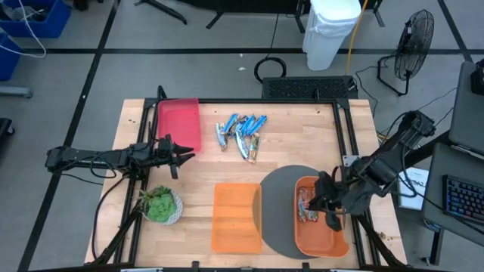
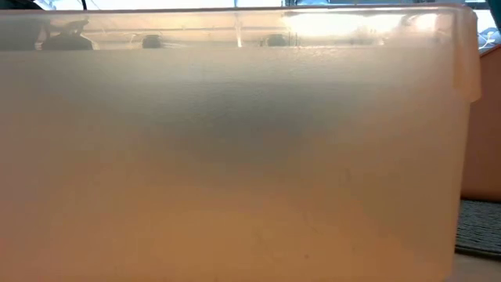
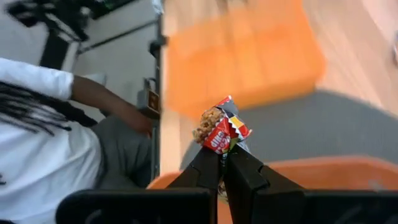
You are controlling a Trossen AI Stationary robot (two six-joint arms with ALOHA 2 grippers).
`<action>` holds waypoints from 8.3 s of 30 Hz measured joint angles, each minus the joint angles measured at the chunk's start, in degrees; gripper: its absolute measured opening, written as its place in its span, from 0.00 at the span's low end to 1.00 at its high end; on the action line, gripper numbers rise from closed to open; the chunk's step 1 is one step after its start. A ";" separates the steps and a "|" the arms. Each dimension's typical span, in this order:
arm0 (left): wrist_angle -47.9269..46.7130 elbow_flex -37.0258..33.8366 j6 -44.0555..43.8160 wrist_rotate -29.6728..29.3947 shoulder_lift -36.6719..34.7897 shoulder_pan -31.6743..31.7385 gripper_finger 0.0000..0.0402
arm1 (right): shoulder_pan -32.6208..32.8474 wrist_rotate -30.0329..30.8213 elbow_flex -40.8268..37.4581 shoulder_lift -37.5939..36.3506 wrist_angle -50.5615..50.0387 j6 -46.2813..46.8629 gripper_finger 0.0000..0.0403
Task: Pick and place Granola Bars by type
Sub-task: Put the orange granola bar into the right orange bin, then put the yellow granola bar into the red bin
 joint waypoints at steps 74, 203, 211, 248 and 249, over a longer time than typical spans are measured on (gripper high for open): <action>-0.03 0.00 0.00 0.00 0.00 0.02 0.29 | -0.02 14.37 -11.32 2.44 -10.95 6.94 0.14; 0.00 0.00 0.00 0.00 -0.01 0.02 0.29 | -62.77 -20.58 -61.38 -62.79 48.38 -55.54 0.00; 0.00 -0.01 0.00 0.00 -0.02 0.02 0.29 | -62.77 -20.61 -62.06 -62.77 46.27 -54.59 0.00; 0.00 -0.01 -0.01 0.00 -0.02 0.01 0.29 | -62.69 -17.51 -63.79 -60.07 42.84 -46.21 0.00; 0.01 -0.02 -0.01 0.00 0.00 0.01 0.29 | -62.68 -18.05 -63.78 -59.72 42.72 -46.86 0.00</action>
